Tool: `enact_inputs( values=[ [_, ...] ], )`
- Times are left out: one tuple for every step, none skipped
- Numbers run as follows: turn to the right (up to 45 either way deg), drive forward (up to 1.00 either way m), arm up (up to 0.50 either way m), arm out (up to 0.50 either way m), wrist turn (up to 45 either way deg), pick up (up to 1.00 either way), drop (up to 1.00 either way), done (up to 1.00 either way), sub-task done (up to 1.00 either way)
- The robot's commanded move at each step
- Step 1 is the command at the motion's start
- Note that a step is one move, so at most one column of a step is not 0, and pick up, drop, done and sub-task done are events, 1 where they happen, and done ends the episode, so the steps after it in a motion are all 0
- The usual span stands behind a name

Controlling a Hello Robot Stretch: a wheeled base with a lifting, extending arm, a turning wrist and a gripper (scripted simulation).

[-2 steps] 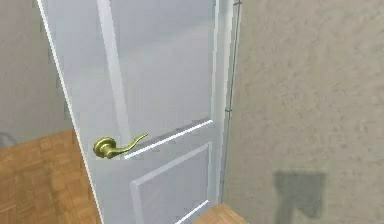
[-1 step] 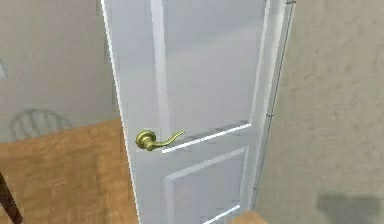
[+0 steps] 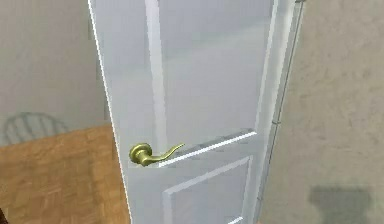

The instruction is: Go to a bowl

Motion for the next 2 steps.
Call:
enact_inputs(
  values=[
    [-45.0,0.0,0.0,0.0,0.0,0.0,0.0,0.0,0.0],
    [-45.0,0.0,0.0,0.0,0.0,0.0,0.0,0.0,0.0]
  ],
)
